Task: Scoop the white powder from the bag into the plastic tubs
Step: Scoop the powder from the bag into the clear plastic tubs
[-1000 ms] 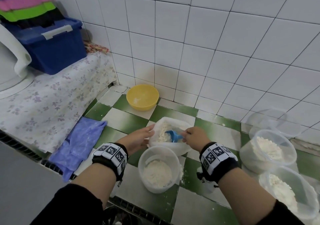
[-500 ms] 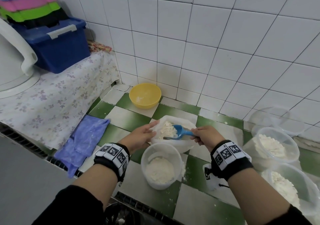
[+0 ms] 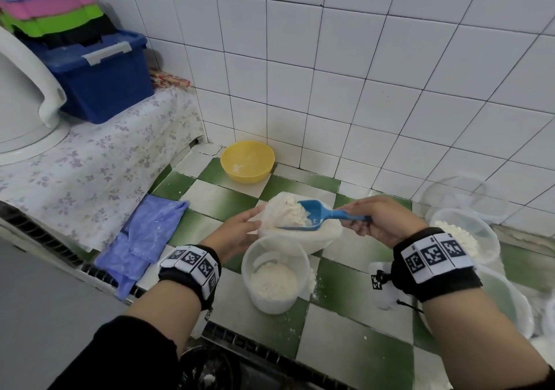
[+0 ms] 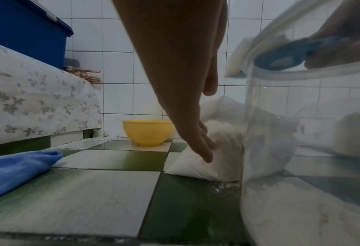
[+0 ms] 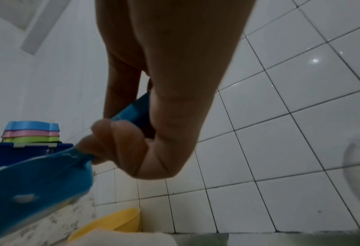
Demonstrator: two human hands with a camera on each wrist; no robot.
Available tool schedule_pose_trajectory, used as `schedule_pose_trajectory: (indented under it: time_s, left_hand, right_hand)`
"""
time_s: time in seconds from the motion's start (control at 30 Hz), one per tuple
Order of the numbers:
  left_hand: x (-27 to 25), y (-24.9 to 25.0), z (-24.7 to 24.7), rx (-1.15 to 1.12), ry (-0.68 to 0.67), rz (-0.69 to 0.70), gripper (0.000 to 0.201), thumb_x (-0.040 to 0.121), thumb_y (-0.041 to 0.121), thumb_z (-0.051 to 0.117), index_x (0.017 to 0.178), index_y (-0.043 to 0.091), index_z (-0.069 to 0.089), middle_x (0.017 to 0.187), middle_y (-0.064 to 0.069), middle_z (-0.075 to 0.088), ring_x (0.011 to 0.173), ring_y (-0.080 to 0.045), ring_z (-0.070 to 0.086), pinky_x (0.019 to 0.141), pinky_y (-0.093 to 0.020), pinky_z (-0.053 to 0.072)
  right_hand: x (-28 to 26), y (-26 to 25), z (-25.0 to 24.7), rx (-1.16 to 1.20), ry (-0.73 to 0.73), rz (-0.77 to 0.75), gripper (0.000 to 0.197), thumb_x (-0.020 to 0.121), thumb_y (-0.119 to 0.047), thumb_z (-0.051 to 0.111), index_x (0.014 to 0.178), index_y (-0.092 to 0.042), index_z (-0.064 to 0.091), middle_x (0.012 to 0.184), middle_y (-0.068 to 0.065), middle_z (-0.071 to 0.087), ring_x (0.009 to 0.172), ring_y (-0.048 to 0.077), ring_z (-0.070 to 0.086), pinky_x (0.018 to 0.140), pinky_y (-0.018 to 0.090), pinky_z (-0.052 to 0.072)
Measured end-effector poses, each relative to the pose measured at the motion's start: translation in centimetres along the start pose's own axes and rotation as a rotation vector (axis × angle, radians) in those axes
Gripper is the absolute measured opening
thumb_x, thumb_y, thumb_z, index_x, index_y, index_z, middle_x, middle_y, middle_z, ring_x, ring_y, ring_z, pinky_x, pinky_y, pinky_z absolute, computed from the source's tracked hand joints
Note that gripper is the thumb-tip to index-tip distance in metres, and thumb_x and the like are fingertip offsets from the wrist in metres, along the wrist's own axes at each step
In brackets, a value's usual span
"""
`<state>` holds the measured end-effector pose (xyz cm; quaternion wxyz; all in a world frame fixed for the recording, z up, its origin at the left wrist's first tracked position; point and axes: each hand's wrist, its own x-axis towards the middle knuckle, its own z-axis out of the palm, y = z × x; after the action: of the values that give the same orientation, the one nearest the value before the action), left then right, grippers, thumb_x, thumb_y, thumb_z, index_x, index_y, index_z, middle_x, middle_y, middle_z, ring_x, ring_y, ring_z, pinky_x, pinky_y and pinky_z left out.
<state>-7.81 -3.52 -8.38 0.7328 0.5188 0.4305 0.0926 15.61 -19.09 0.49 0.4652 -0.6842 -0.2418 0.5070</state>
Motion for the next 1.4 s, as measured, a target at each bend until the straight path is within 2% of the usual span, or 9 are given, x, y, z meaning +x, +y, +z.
schedule_pose_trajectory:
  time_s: [0.17, 0.3, 0.53, 0.77, 0.9, 1.0, 1.17, 1.27, 1.4]
  left_hand:
    - [-0.1, -0.5, 0.0, -0.015, 0.008, 0.007, 0.045, 0.102, 0.01, 0.044, 0.144, 0.028, 0.046, 0.126, -0.005, 0.067, 0.09, -0.021, 0.068, 0.077, -0.034, 0.058]
    - [-0.3, -0.7, 0.3, -0.009, 0.016, 0.019, 0.041, 0.101, 0.012, 0.047, 0.138, 0.028, 0.051, 0.107, 0.004, 0.074, 0.08, -0.014, 0.07, 0.072, -0.031, 0.056]
    - [-0.3, -0.9, 0.2, -0.025, 0.03, -0.001, 0.043, 0.102, 0.014, 0.045, 0.143, 0.03, 0.048, 0.109, 0.005, 0.074, 0.097, -0.023, 0.067, 0.094, -0.045, 0.051]
    - [0.0, -0.7, -0.2, -0.027, 0.045, -0.037, 0.046, 0.101, 0.017, 0.05, 0.145, 0.031, 0.044, 0.114, 0.003, 0.072, 0.103, -0.025, 0.069, 0.091, -0.046, 0.056]
    - [0.3, -0.5, -0.4, -0.029, 0.067, -0.042, 0.046, 0.102, 0.016, 0.049, 0.145, 0.031, 0.043, 0.107, 0.004, 0.073, 0.085, -0.015, 0.073, 0.067, -0.033, 0.059]
    - [0.3, -0.1, -0.3, -0.011, 0.072, -0.021, 0.048, 0.102, 0.016, 0.049, 0.147, 0.031, 0.04, 0.108, 0.007, 0.069, 0.086, -0.013, 0.07, 0.066, -0.031, 0.057]
    - [0.4, 0.6, -0.3, 0.012, 0.055, -0.011, 0.05, 0.101, 0.022, 0.051, 0.149, 0.03, 0.038, 0.139, 0.001, 0.055, 0.099, -0.015, 0.066, 0.068, -0.026, 0.055]
    - [0.7, 0.7, -0.3, 0.069, 0.042, 0.01, 0.045, 0.101, 0.026, 0.051, 0.145, 0.034, 0.042, 0.132, 0.004, 0.062, 0.108, -0.016, 0.064, 0.076, -0.028, 0.054]
    - [1.2, 0.7, -0.4, 0.138, 0.035, 0.031, 0.046, 0.099, 0.028, 0.055, 0.142, 0.04, 0.044, 0.138, 0.003, 0.057, 0.121, -0.021, 0.058, 0.109, -0.051, 0.04]
  right_hand:
    - [-1.7, -0.1, 0.5, -0.126, -0.137, -0.021, 0.02, 0.09, 0.003, 0.051, 0.089, 0.002, 0.071, 0.065, 0.013, 0.065, 0.051, 0.013, 0.048, 0.048, 0.019, 0.038]
    - [-2.6, 0.3, 2.4, -0.421, -0.173, -0.1, 0.02, 0.092, -0.005, 0.053, 0.092, -0.005, 0.073, 0.066, 0.003, 0.065, 0.052, 0.007, 0.048, 0.05, 0.017, 0.038]
    - [-3.0, 2.1, 6.2, -0.991, -0.129, -0.392, 0.023, 0.093, -0.012, 0.052, 0.103, -0.02, 0.071, 0.091, -0.008, 0.051, 0.085, 0.008, 0.048, 0.069, 0.008, 0.036]
    - [-3.0, 1.8, 5.9, -1.005, -0.126, -0.426, 0.025, 0.093, -0.011, 0.053, 0.109, -0.021, 0.069, 0.096, -0.006, 0.052, 0.089, 0.008, 0.048, 0.079, 0.015, 0.038]
    - [-3.3, 0.4, 4.1, -0.778, -0.146, -0.294, 0.021, 0.094, -0.015, 0.051, 0.102, -0.016, 0.071, 0.077, -0.011, 0.061, 0.067, 0.003, 0.055, 0.063, 0.011, 0.042]
    - [-3.5, -0.8, 2.4, -0.603, -0.134, -0.279, 0.021, 0.095, -0.014, 0.052, 0.1, -0.013, 0.072, 0.071, -0.006, 0.064, 0.058, 0.001, 0.055, 0.056, 0.013, 0.04]
    - [-2.9, -1.9, 0.2, -0.536, 0.017, -0.316, 0.015, 0.091, -0.015, 0.059, 0.095, -0.02, 0.073, 0.066, -0.008, 0.063, 0.057, 0.0, 0.054, 0.056, 0.011, 0.042]
    - [-1.2, -1.2, 0.5, -0.86, 0.144, -0.315, 0.017, 0.092, -0.013, 0.055, 0.096, -0.021, 0.069, 0.08, -0.004, 0.063, 0.069, 0.006, 0.053, 0.055, 0.009, 0.036]
    - [1.1, 0.6, 1.6, -1.198, 0.282, -0.324, 0.03, 0.09, -0.005, 0.046, 0.112, -0.017, 0.063, 0.104, 0.006, 0.053, 0.096, 0.021, 0.05, 0.073, 0.02, 0.034]
